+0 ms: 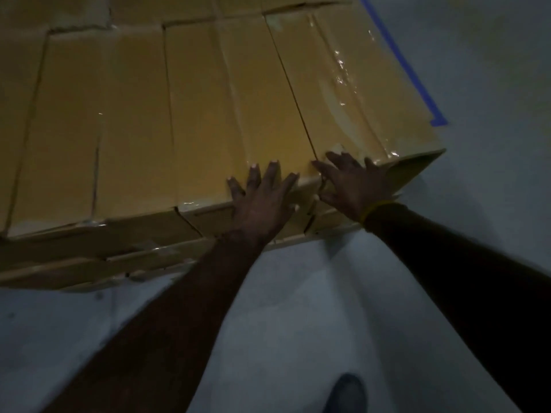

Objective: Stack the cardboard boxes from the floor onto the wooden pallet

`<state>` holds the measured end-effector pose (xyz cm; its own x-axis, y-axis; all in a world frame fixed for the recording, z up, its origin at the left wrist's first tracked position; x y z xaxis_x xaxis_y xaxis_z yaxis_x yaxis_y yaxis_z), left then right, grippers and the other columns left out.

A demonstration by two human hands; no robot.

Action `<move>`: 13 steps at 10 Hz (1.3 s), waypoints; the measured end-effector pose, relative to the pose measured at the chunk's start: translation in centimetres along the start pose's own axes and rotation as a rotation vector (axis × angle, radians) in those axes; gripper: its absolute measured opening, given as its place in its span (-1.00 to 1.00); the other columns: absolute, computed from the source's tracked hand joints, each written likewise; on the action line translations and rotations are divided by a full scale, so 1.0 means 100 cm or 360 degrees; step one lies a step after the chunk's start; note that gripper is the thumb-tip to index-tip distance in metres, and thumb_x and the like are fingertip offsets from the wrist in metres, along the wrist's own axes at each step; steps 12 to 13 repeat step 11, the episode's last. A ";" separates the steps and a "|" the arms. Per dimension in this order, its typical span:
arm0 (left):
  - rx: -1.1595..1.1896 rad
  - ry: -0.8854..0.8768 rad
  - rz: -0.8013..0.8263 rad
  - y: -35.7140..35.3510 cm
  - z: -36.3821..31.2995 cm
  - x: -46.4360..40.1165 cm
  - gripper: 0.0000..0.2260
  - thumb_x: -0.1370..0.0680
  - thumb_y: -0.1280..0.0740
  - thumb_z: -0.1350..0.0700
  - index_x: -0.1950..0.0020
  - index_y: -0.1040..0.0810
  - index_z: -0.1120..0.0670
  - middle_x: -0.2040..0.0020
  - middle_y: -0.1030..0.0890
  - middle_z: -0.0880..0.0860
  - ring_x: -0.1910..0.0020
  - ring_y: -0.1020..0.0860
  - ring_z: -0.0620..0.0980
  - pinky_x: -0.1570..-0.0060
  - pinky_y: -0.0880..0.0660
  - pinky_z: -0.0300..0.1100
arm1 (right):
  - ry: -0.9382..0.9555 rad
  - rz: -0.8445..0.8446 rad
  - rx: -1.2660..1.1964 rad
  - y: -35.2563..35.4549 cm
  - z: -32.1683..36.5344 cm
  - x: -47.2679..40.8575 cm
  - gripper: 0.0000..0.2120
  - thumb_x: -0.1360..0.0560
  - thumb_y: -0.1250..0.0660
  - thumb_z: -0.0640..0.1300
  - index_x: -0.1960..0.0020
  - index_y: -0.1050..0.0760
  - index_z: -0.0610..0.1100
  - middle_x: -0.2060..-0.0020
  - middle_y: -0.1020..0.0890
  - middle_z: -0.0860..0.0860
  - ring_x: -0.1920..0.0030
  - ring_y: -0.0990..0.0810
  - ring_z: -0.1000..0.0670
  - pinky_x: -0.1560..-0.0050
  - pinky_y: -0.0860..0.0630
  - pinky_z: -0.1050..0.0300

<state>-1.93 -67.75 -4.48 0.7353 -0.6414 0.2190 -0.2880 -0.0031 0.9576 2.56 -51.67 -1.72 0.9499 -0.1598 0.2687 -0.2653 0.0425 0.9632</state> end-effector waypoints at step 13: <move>0.0052 0.0401 0.0328 0.052 -0.038 0.041 -0.36 -0.64 -0.21 -0.09 -0.62 0.06 -0.12 -0.64 0.12 0.05 -0.60 0.07 0.24 -0.49 0.01 0.36 | -0.0007 0.0249 -0.0457 0.020 0.007 0.048 -0.29 -0.60 -0.30 0.08 -0.63 -0.02 0.07 -0.61 -0.03 -0.05 -0.57 -0.13 -0.21 -0.48 -0.19 -0.31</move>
Point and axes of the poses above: each hand's wrist, its own x-axis away from the middle knuckle, its own y-axis out of the back of the hand, z = x × y, the point moved 6 cm from there along -x, towards the middle knuckle
